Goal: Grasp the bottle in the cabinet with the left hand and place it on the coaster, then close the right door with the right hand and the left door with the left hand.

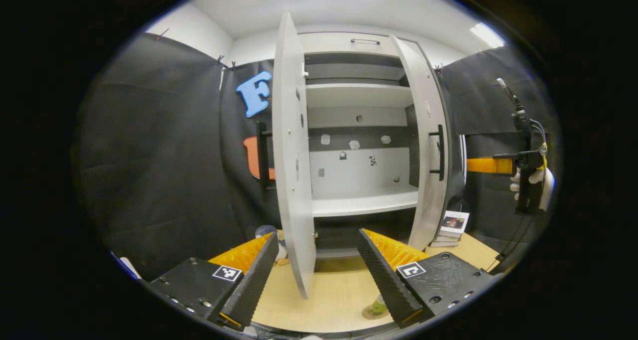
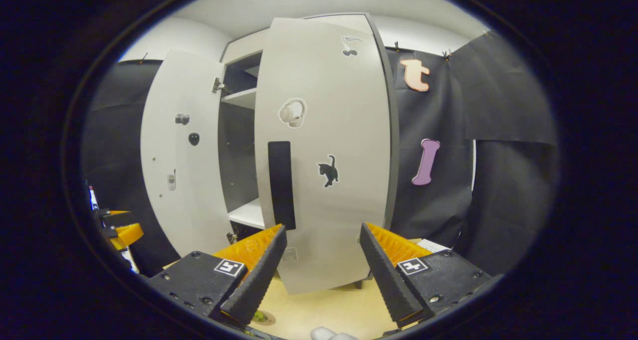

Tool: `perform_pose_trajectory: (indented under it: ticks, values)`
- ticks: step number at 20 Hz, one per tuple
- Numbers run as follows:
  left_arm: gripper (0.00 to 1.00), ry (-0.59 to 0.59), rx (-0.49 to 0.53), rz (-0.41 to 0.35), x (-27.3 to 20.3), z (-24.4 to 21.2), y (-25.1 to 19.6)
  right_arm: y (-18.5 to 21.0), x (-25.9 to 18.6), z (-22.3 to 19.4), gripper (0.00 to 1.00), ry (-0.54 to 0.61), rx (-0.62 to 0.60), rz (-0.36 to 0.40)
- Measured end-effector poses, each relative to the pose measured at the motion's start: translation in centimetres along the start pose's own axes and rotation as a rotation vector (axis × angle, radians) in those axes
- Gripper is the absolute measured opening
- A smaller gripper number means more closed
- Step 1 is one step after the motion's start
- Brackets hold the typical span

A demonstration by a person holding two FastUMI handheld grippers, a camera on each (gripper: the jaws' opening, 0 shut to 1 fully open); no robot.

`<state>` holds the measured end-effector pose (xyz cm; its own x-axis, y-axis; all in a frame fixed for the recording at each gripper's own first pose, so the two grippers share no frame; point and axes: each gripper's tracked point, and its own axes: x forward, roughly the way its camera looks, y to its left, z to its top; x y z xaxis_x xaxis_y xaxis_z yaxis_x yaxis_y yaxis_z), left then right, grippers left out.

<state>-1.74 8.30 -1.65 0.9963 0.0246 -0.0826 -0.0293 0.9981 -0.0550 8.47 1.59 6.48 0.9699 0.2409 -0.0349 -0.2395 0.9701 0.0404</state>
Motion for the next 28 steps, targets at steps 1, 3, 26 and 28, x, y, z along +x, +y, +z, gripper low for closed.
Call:
perform_pose_trajectory:
  ticks: [1,3,26,28]
  values:
    - [0.97,0.000,-0.001,0.008,0.3,0.1,0.7,0.4,-0.6,-0.2,0.95,-0.003,-0.011,-0.003]
    - [0.98,-0.004,-0.001,0.025,0.6,0.5,2.4,0.9,-1.8,-1.2,0.98,0.004,-0.038,-0.022]
    - [0.97,-0.046,0.102,0.156,12.8,6.5,16.2,2.5,-10.5,-10.3,0.98,0.149,0.017,-0.146]
    - [0.94,-0.061,0.115,0.169,12.7,6.8,16.2,2.6,-10.5,-10.5,0.98,0.154,0.021,-0.141]
